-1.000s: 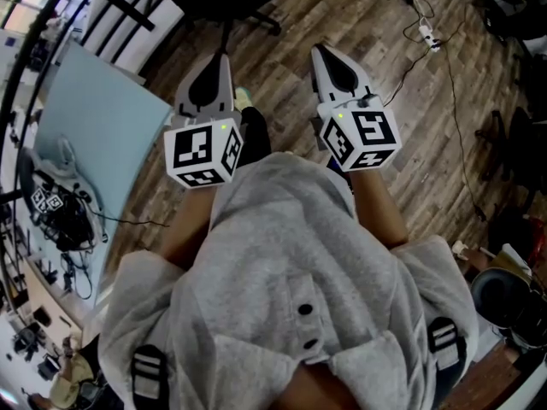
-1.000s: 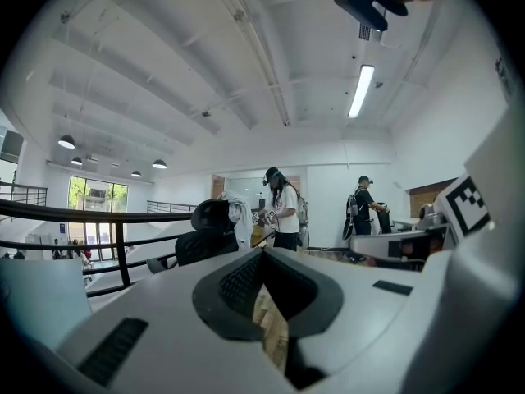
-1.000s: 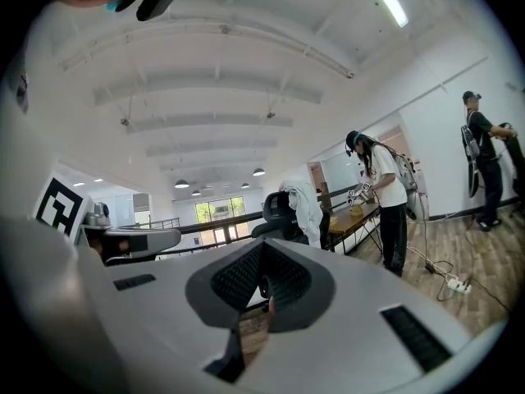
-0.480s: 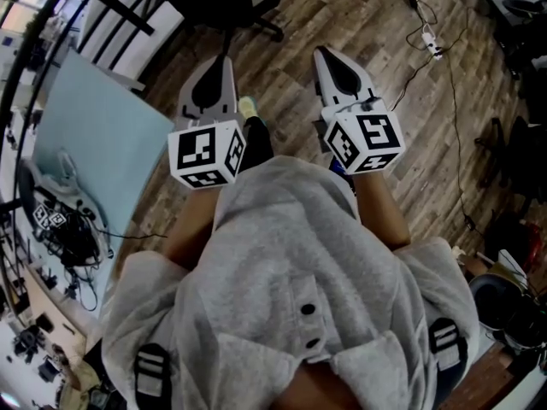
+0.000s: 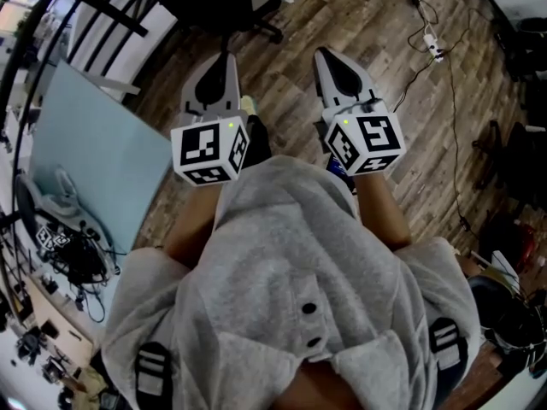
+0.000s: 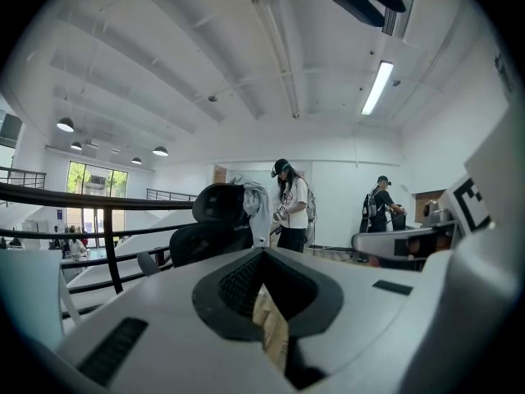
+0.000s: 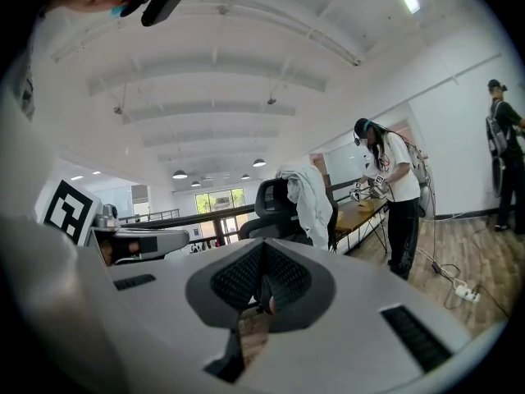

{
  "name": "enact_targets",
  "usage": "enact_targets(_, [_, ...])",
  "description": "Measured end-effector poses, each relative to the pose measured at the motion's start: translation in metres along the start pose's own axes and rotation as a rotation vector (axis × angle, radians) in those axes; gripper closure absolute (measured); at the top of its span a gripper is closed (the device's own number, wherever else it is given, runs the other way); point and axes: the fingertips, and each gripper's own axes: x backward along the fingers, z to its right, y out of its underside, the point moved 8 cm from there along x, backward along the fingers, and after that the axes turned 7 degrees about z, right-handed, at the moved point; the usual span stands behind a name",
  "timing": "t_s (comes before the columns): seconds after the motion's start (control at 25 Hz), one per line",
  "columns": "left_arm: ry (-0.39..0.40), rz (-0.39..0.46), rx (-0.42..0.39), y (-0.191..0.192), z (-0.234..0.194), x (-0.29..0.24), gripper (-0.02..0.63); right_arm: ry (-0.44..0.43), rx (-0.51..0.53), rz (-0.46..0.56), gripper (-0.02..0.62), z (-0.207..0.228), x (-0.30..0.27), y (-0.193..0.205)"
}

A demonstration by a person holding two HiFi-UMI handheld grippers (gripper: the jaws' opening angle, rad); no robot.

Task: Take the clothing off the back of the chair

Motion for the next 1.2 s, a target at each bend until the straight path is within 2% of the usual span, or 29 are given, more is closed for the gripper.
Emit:
enact_targets(0.28, [0.011,-0.032,0.021,-0.005,-0.046,-0.060,0.597,0.011,0.006,-0.016,0.583,0.013,-0.072,-0.009])
enact_targets(0.56, [0.023,-0.043,0.038,-0.008,-0.074,-0.104,0.597,0.025,0.008,-0.024,0.583,0.021,-0.119,-0.016])
enact_targets(1.2, [0.041,-0.038,0.071,-0.027,-0.135,-0.163,0.597,0.011,0.042,-0.060,0.583,0.016,-0.205,-0.032])
